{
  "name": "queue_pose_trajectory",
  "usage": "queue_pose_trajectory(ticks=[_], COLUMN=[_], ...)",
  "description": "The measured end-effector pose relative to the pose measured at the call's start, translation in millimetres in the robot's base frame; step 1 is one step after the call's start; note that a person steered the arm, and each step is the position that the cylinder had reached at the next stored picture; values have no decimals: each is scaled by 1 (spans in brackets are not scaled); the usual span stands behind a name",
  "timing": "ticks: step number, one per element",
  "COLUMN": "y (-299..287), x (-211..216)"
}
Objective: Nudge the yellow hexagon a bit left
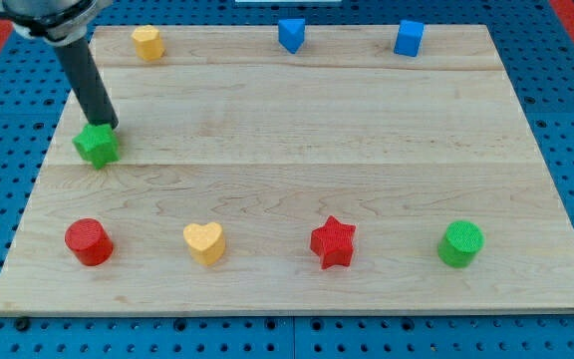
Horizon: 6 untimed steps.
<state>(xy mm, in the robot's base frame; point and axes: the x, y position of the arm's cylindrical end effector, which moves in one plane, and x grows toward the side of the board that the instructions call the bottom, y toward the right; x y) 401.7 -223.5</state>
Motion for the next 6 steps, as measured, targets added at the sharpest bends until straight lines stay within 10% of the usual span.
queue_pose_trajectory(ticks=[2, 4, 6], y=[1, 117, 68], x=[37, -97, -209])
